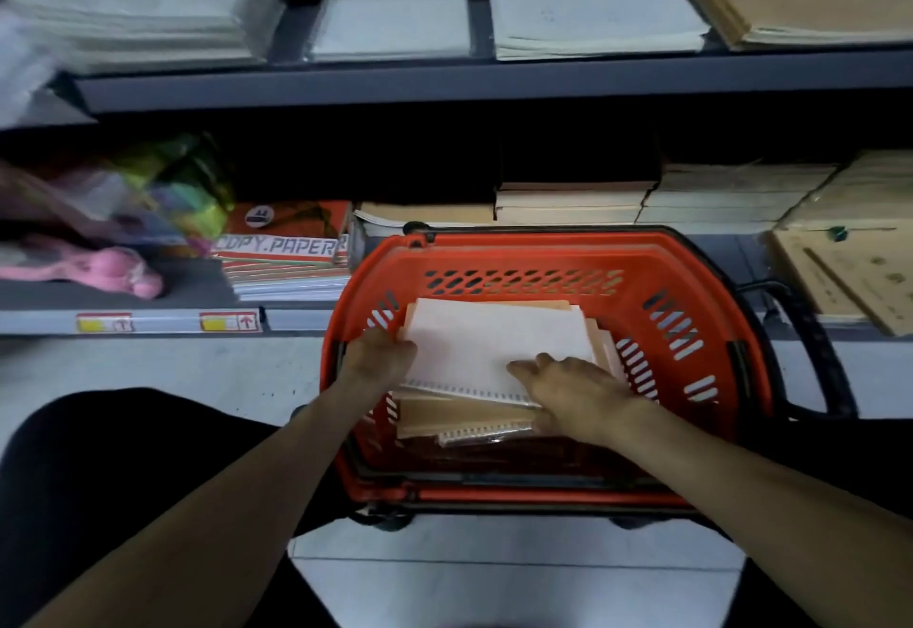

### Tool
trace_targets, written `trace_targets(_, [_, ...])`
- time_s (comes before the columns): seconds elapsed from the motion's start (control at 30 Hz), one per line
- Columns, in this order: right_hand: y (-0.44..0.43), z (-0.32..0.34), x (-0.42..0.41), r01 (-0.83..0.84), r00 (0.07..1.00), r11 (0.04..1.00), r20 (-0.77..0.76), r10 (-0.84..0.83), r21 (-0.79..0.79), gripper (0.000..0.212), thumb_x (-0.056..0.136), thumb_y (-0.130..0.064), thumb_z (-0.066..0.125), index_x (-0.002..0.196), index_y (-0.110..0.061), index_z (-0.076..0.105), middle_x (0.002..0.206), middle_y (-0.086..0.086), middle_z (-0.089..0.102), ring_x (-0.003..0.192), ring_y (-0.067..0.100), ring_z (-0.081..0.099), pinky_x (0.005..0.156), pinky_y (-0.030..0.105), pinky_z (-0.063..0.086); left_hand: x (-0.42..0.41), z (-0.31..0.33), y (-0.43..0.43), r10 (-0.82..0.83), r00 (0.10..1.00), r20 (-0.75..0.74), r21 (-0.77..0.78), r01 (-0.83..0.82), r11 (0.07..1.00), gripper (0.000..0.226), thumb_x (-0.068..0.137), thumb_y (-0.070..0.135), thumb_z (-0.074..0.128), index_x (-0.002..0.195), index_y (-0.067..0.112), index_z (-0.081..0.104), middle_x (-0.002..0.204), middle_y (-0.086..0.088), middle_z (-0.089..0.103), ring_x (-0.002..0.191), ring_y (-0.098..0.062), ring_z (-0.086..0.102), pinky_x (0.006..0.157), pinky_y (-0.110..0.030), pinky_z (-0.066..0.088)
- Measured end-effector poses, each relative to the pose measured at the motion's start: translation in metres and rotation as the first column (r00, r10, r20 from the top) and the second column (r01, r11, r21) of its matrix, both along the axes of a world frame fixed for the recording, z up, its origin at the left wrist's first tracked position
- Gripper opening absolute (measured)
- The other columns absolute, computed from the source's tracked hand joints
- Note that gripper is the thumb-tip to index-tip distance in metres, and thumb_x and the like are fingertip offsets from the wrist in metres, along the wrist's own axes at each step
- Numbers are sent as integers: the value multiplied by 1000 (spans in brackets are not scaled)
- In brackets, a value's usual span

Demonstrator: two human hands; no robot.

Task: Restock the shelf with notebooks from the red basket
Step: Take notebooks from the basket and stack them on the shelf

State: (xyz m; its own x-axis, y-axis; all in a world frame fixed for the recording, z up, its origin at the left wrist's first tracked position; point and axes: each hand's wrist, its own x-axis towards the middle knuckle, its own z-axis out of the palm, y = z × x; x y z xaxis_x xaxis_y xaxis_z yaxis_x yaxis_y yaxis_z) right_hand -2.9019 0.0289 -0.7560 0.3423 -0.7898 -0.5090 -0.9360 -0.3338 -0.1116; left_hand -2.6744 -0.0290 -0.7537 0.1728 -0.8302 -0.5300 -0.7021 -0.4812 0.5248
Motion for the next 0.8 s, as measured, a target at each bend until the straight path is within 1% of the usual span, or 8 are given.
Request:
trace_targets(0.1, [-16,10,-15,20,998,997,56,-24,76,55,87,-34,70,133,-18,44,114,10,59,108,32,58,83,37,49,-2,11,-10,135,981,-137,-76,-146,986,34,92,25,59,110,-3,66,111,-22,68,102,-38,66,86,-40,56])
trace_targets(0.2, [-24,20,-20,66,990,984,112,-86,167,68,88,-29,70,147,-24,37,128,9,57,117,28,54,86,29,43,1,7,-22,300,923,-241,-66,-324,944,63,74,59,62,103,3,69,107,-21,71,98,-41,67,91,-50,54])
trace_targets(0.27, [-27,30,-20,52,984,980,160,-83,192,60,91,-25,65,146,-25,40,123,3,60,108,21,54,80,25,39,-2,13,-14,293,930,-221,-79,-317,945,64,77,63,60,105,7,70,105,-15,71,98,-40,65,95,-45,51])
trace_targets(0.43, [-24,63,-12,14,982,1000,187,-10,-20,36,95,-25,53,130,-25,50,89,2,62,80,21,62,67,31,51,-20,27,1,192,956,-223,-240,-245,939,64,87,63,40,121,15,65,119,-13,67,116,-38,58,105,-47,41])
trace_targets(0.5, [-24,76,-6,112,949,988,307,-75,-105,17,94,-25,54,110,-19,56,72,-3,56,60,14,56,50,26,42,-31,38,11,238,850,-470,-118,-327,937,56,89,61,50,126,20,56,120,-3,64,115,-30,59,101,-51,46])
trace_targets(0.57, [-20,88,2,187,915,971,387,-115,-152,7,94,-26,54,95,-19,54,67,-6,53,55,12,52,45,23,36,-51,48,31,216,691,-690,111,-194,975,56,86,57,59,129,24,46,119,0,60,110,-27,63,89,-49,55])
trace_targets(0.7, [4,86,16,263,850,959,495,-179,-104,19,88,-42,56,95,-24,57,84,-6,67,75,12,64,62,27,50,-68,43,51,175,543,-821,160,-75,984,32,93,34,61,121,19,55,97,-1,72,88,-20,70,78,-48,58])
trace_targets(0.8, [7,79,15,325,657,915,640,-399,237,37,85,-54,63,115,-31,64,107,-13,70,100,2,65,91,29,53,-55,40,44,189,556,-809,137,-135,981,26,89,8,58,114,7,63,96,-17,74,86,-32,73,74,-45,57])
